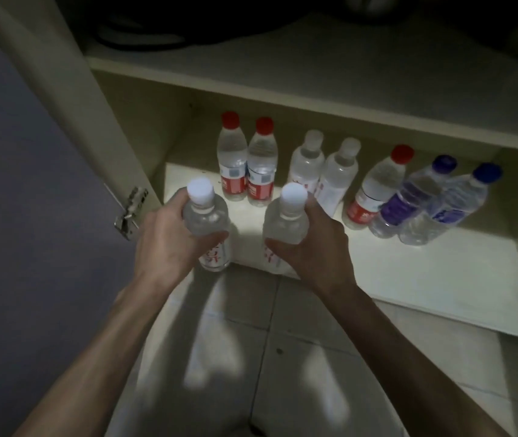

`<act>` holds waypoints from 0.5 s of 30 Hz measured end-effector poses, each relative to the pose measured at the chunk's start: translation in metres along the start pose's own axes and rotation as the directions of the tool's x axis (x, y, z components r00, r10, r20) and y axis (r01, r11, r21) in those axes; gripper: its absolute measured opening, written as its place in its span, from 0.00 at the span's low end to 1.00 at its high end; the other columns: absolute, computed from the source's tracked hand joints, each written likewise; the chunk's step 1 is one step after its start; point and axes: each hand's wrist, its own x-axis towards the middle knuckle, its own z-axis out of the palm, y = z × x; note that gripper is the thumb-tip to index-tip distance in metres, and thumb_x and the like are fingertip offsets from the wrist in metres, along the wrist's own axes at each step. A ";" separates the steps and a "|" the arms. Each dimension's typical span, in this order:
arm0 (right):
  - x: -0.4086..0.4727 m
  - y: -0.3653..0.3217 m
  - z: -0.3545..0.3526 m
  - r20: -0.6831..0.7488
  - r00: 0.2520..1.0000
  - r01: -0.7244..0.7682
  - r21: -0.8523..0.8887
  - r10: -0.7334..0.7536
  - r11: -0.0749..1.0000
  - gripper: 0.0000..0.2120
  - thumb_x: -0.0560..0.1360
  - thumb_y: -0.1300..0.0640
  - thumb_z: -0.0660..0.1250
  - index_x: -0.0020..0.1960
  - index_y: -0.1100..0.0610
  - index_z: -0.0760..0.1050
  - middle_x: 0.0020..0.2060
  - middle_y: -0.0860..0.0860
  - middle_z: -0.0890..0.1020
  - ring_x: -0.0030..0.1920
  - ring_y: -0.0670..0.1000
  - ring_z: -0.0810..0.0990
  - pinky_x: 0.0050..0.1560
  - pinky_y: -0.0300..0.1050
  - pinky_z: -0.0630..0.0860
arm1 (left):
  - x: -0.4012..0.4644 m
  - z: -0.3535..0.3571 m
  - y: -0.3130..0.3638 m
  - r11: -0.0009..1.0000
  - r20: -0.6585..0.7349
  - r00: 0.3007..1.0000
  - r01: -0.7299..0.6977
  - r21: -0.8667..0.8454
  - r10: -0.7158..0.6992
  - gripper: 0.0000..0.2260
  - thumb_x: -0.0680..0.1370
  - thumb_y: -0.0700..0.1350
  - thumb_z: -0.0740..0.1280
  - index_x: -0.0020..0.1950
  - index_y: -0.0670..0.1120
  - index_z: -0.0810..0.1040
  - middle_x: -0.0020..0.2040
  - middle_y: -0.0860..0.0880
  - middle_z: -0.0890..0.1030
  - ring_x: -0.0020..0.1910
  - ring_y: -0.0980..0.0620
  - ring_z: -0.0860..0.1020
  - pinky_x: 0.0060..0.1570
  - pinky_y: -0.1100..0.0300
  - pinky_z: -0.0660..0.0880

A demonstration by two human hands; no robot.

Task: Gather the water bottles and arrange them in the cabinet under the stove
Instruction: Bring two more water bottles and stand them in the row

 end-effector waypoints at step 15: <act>0.119 0.044 0.077 -0.123 0.988 0.097 0.017 -0.094 0.995 0.25 0.67 0.54 0.84 0.60 0.48 0.76 0.49 0.43 0.84 0.51 0.51 0.85 0.50 0.51 0.82 | 0.107 0.049 -0.020 0.999 0.016 1.000 -0.025 -0.023 0.025 0.25 0.63 0.62 0.75 0.58 0.59 0.78 0.44 0.57 0.84 0.46 0.50 0.82 0.41 0.53 0.76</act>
